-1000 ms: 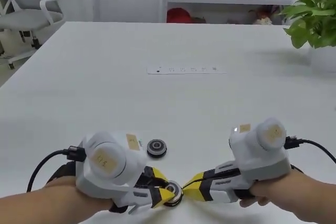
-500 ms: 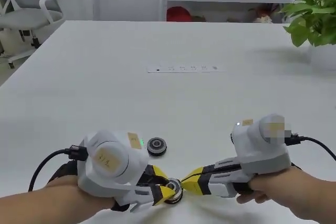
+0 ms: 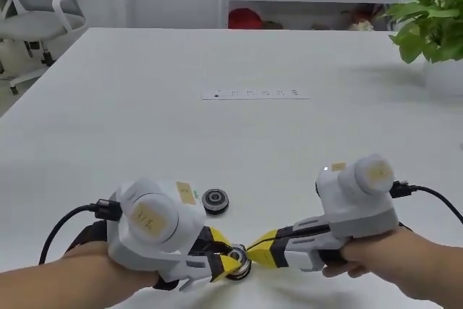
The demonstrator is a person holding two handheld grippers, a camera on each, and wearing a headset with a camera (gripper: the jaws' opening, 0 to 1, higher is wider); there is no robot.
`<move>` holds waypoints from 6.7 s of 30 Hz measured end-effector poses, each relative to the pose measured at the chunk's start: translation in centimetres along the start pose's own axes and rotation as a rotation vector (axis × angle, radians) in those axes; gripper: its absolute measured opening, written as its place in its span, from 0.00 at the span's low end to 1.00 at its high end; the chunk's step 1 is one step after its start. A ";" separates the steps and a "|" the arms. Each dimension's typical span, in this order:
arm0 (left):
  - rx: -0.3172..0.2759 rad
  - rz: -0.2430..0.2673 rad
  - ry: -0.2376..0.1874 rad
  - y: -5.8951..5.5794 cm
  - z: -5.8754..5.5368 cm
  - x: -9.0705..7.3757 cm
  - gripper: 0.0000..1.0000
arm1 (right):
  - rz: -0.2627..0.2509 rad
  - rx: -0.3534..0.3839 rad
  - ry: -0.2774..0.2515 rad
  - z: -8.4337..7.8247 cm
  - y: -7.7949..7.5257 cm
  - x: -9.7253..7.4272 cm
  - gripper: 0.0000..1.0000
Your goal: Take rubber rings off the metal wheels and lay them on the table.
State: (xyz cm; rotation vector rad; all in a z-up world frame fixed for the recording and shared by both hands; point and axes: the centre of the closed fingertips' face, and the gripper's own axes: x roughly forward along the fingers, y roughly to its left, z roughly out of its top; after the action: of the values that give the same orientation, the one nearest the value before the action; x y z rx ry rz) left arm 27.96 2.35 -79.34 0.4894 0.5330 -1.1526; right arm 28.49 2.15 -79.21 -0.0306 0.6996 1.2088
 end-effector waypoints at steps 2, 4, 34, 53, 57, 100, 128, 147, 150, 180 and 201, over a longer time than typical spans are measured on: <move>0.000 0.000 0.000 0.0 0.0 0.0 0.13 | 0.003 0.002 -0.001 0.0 0.1 0.0 0.00; 0.000 0.000 0.000 0.0 0.0 0.0 0.13 | 0.005 -0.001 0.000 0.0 0.1 0.1 0.00; -0.003 0.002 -0.007 -0.1 0.0 -0.1 0.13 | 0.035 -0.004 -0.011 0.2 0.6 0.2 0.00; -0.031 -0.003 -0.035 0.2 0.4 -0.5 0.17 | 0.020 0.015 -0.034 0.5 0.1 -0.1 0.00; -0.041 -0.010 -0.049 0.1 0.7 -0.9 0.21 | 0.019 0.015 -0.037 0.6 0.1 -0.2 0.00; -0.099 0.000 -0.152 -0.1 0.8 -6.5 0.46 | 0.046 0.017 -0.076 2.5 0.9 -0.6 0.00; -0.136 0.051 -0.145 0.8 -1.5 -9.5 0.56 | 0.115 -0.028 -0.052 4.0 3.2 3.0 0.00; -0.183 0.079 -0.143 1.1 -2.9 -11.2 0.58 | 0.145 -0.053 -0.024 3.9 4.6 5.2 0.00; -0.194 0.084 -0.138 1.1 -3.1 -11.4 0.58 | 0.145 -0.052 -0.024 3.9 4.6 5.3 0.00; -0.190 0.086 -0.124 0.8 -3.8 -11.8 0.62 | 0.116 -0.104 0.010 3.1 4.6 6.8 0.10; -0.178 0.077 -0.114 1.0 -3.4 -11.4 0.62 | 0.092 -0.130 -0.019 3.7 4.0 5.5 0.27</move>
State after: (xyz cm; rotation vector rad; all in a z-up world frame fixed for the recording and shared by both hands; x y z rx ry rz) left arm 24.86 12.99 -74.80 0.2863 0.5083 -1.0423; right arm 27.79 9.73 -77.79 -0.0951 0.6104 1.3404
